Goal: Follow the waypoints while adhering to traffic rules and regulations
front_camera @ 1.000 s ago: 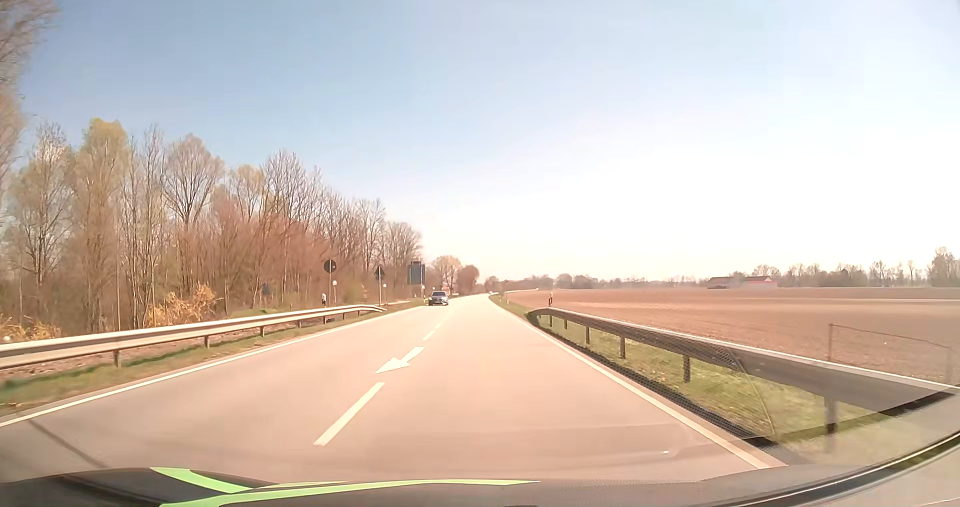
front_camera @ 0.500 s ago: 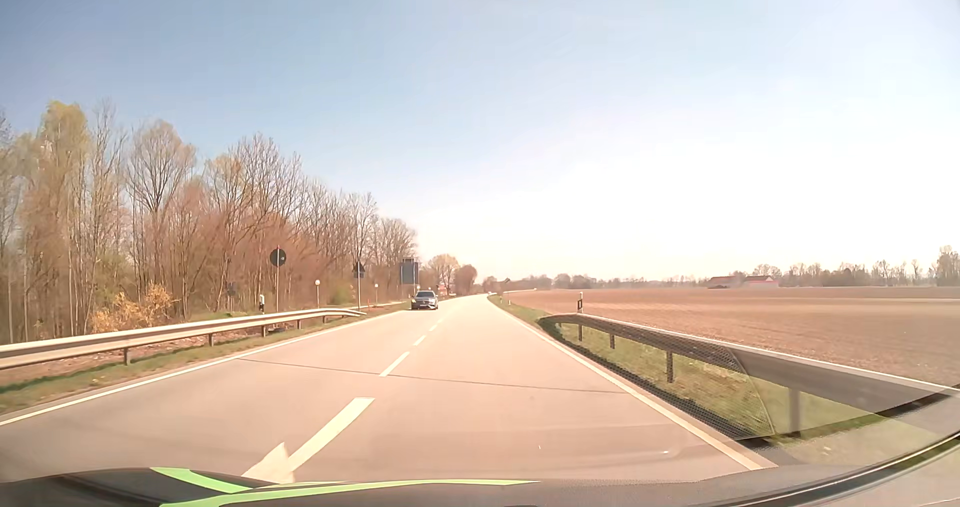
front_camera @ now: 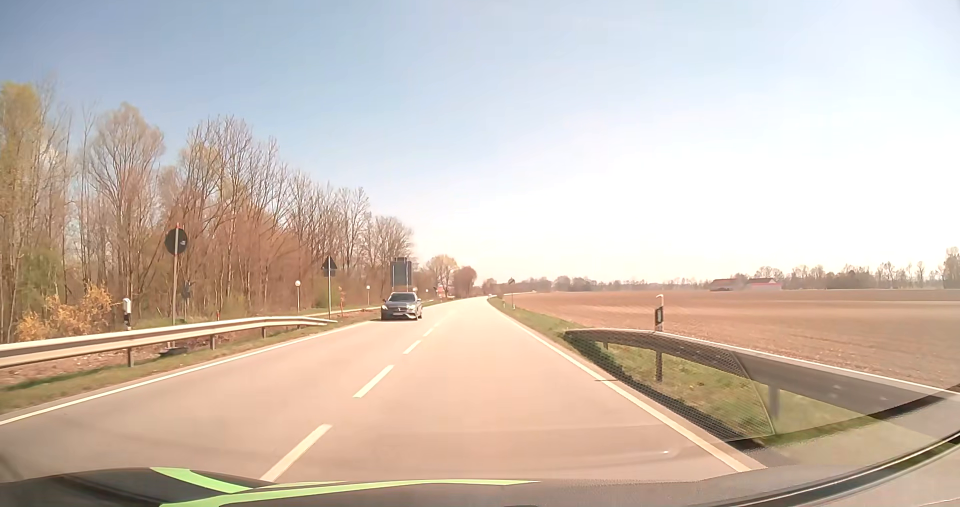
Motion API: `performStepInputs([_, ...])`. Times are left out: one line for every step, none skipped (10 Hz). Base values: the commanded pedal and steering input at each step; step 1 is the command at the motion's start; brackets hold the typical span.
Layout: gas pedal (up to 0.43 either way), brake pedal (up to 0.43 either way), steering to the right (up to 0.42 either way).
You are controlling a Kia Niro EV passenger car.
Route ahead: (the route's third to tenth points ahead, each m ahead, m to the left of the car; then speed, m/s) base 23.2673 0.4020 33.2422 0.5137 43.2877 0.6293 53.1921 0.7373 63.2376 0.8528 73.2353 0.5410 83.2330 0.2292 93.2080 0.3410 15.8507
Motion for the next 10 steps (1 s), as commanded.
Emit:
performStepInputs([0.35, 0.0, -0.002])
performStepInputs([0.37, 0.0, -0.004])
performStepInputs([0.37, 0.0, -0.004])
performStepInputs([0.37, 0.0, -0.004])
performStepInputs([0.378, 0.0, -0.004])
performStepInputs([0.39, 0.0, -0.004])
performStepInputs([0.39, 0.0, -0.004])
performStepInputs([0.398, 0.0, -0.004])
performStepInputs([0.398, 0.0, -0.004])
performStepInputs([0.409, 0.0, -0.004])
